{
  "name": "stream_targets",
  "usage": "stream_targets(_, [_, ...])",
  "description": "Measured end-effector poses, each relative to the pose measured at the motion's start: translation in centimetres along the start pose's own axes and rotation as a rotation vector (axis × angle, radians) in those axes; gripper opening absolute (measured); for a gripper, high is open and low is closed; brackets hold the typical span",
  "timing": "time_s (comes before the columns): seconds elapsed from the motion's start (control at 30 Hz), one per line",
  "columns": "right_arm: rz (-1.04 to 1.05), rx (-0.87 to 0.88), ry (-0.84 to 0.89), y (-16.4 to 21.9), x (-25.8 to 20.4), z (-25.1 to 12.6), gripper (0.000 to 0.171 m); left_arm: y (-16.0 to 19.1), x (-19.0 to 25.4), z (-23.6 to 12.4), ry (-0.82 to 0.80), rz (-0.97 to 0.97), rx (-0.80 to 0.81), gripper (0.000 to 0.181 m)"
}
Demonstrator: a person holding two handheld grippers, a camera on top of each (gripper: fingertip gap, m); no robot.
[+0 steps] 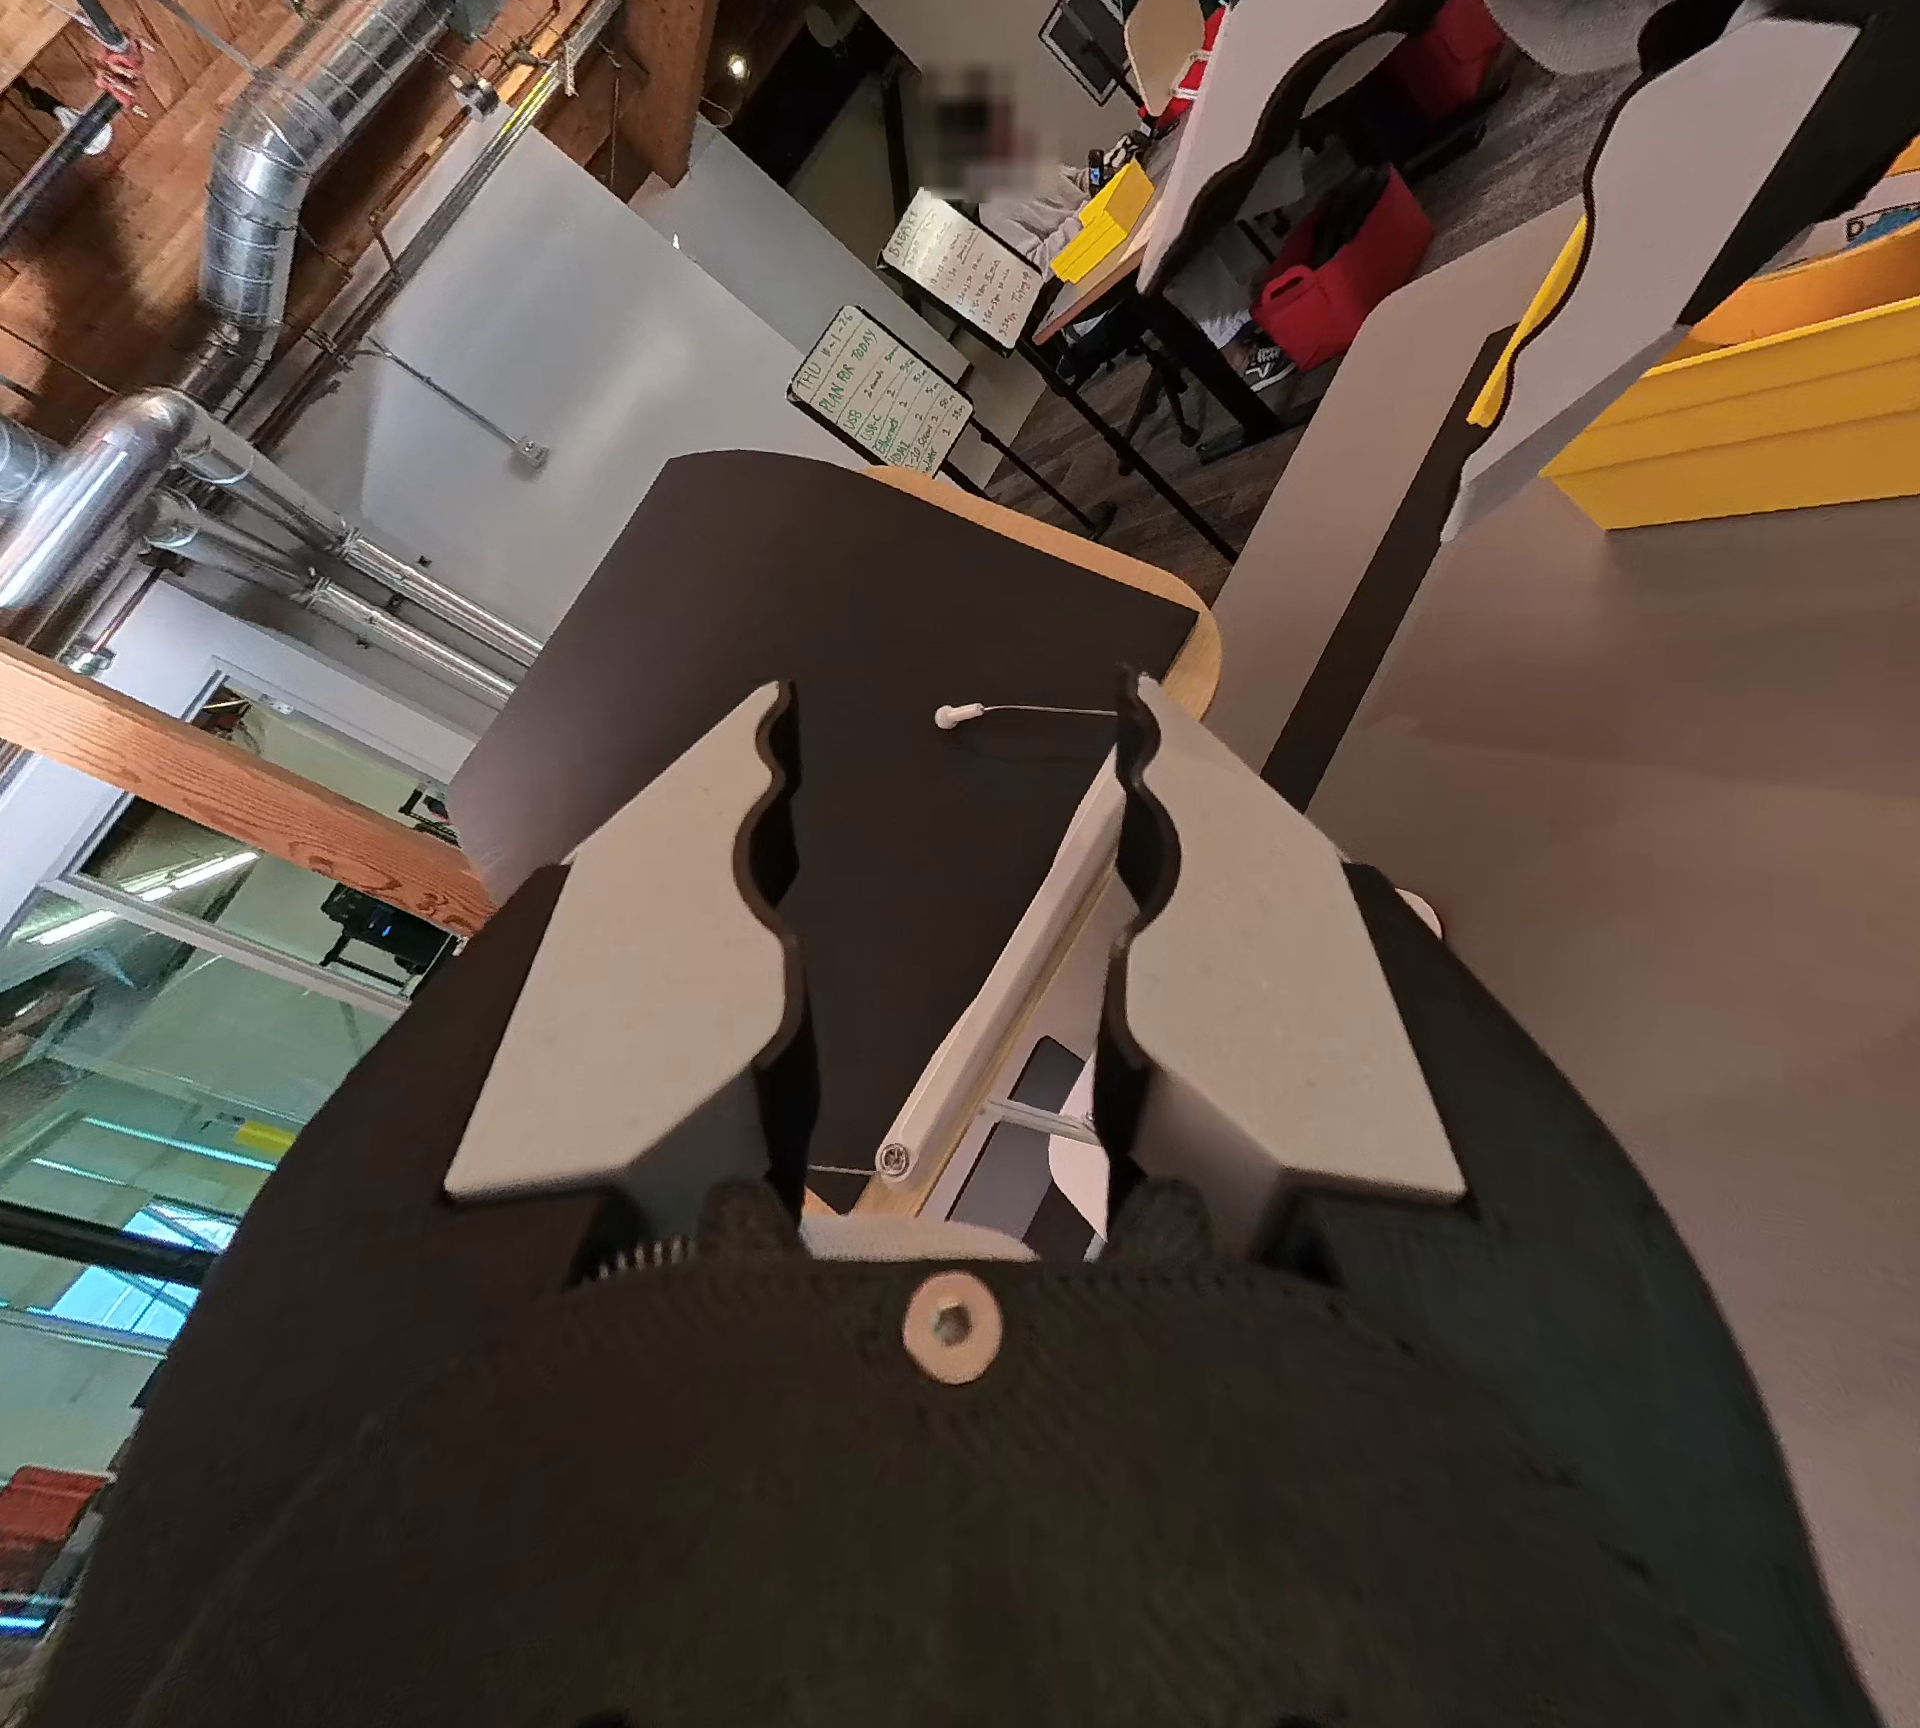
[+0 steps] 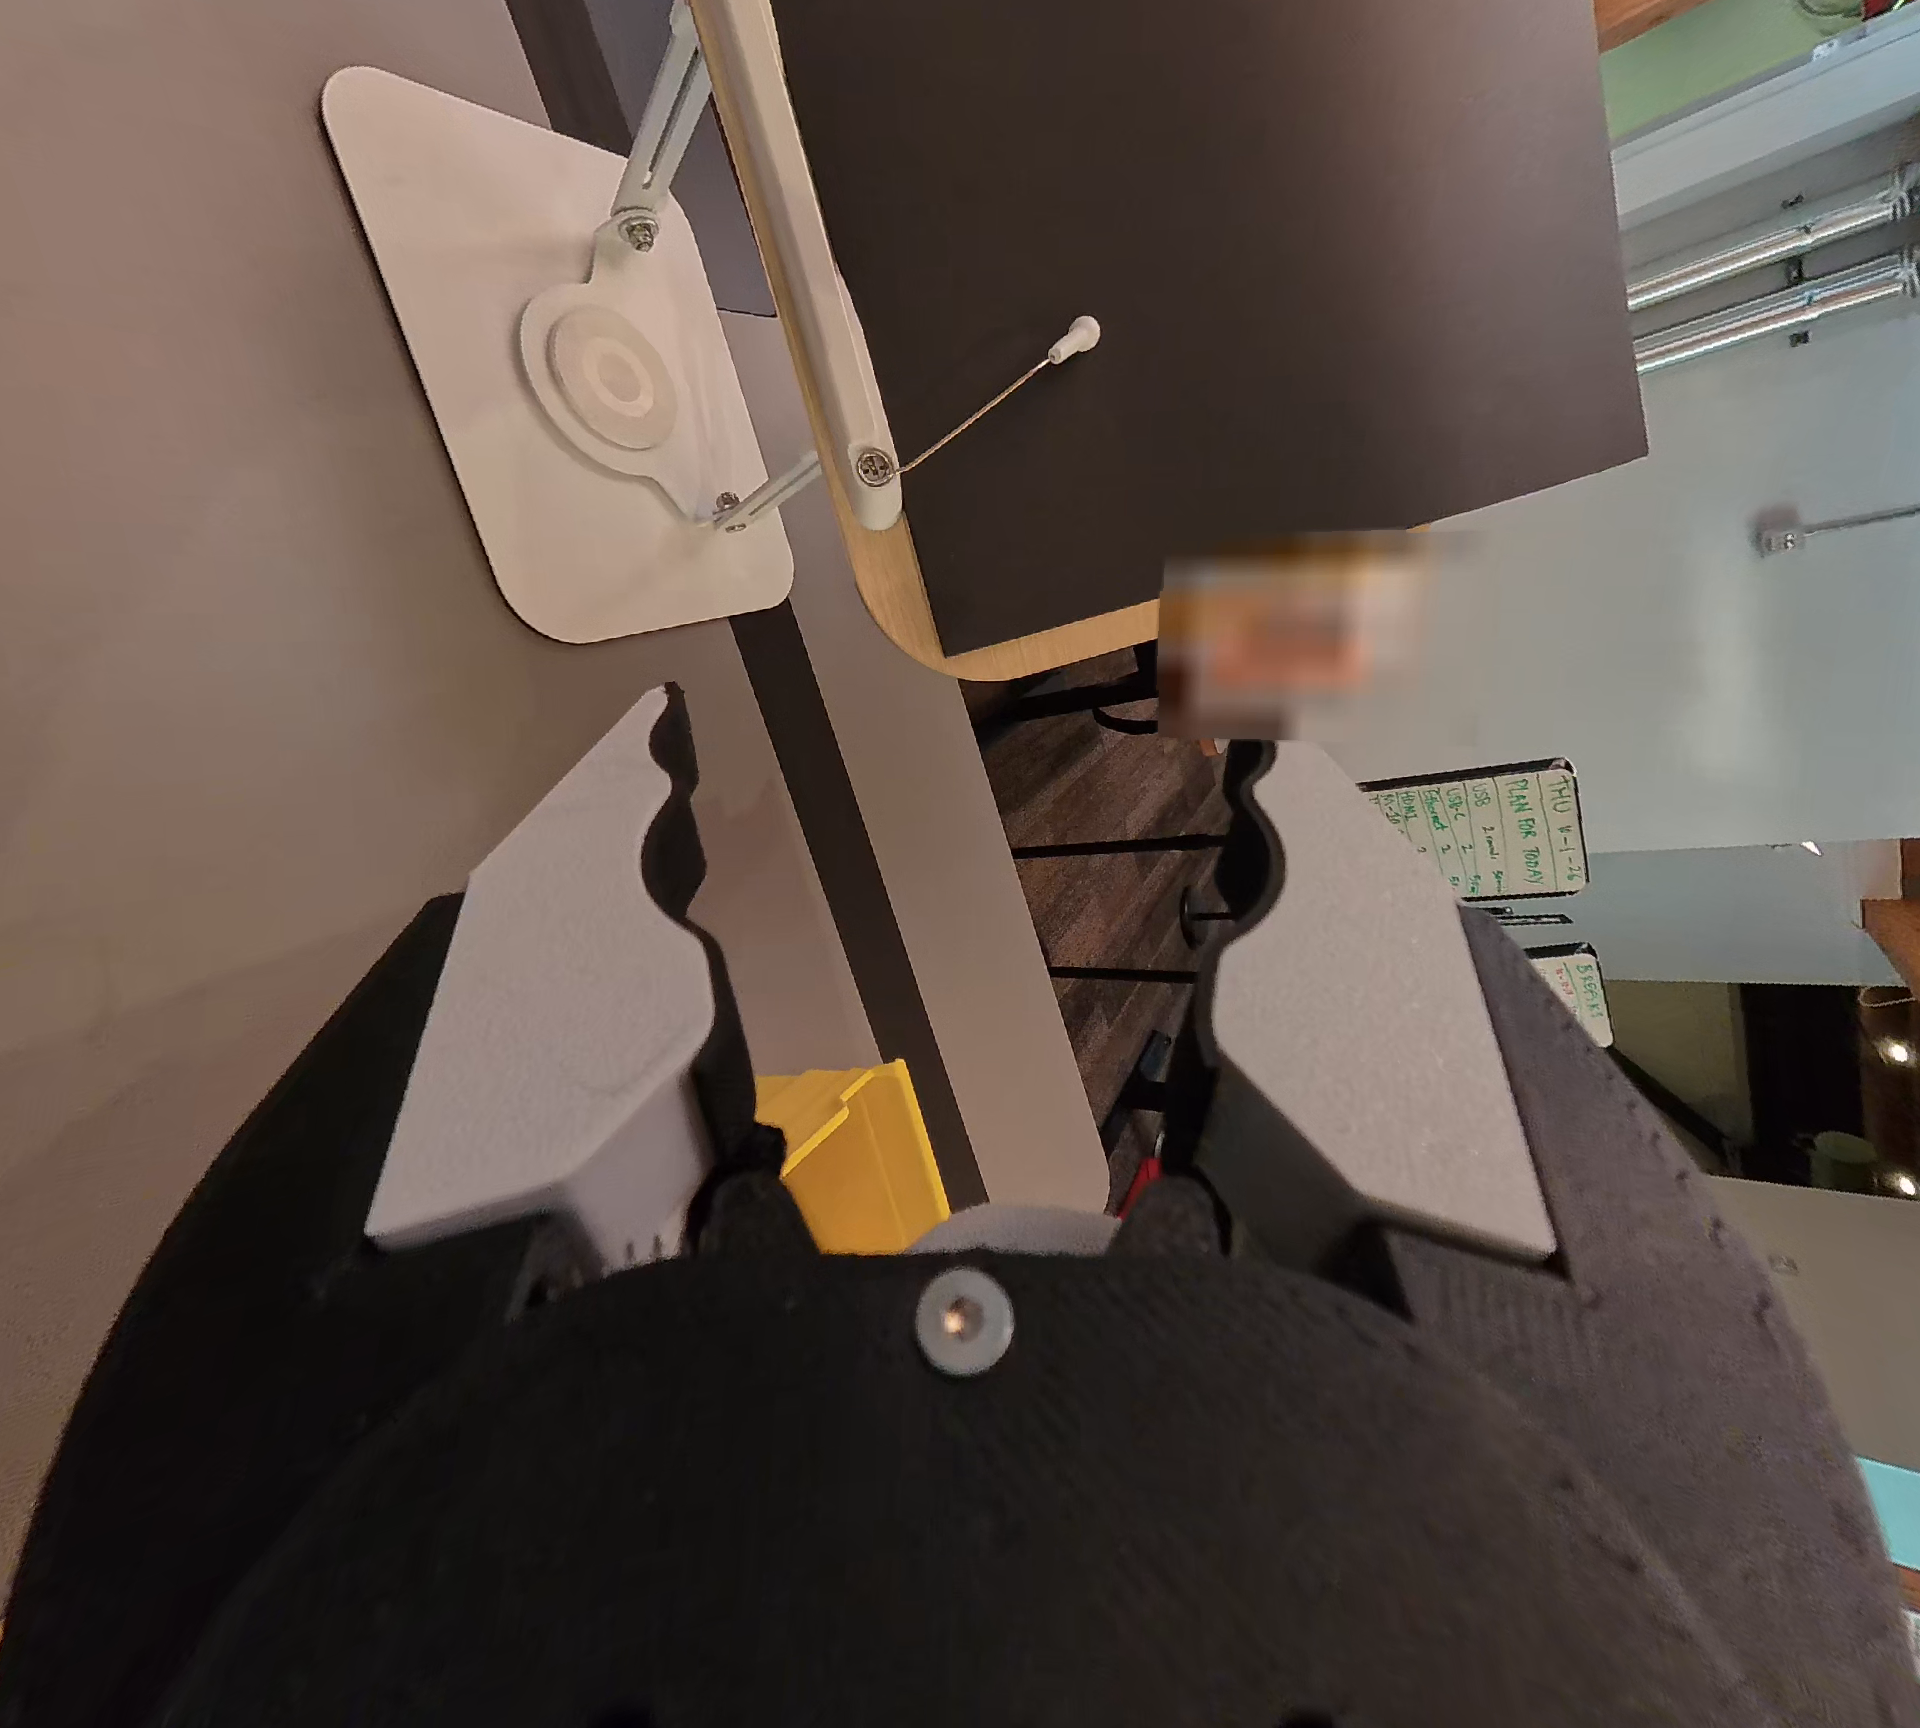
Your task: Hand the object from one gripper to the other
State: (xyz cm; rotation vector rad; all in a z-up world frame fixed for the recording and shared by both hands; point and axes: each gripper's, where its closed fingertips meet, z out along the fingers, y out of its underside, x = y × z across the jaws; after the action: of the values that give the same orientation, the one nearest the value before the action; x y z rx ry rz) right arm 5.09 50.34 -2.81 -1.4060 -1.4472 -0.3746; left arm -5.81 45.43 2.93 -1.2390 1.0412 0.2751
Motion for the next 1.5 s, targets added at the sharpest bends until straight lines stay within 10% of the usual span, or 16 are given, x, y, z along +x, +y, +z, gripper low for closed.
stream_targets(1.5, [-0.005, 0.007, -0.003, -0.2, -0.1, 0.0, 0.101, 1.6, 1.7, 1.5, 0.030, 0.048, -0.068, 0.063])
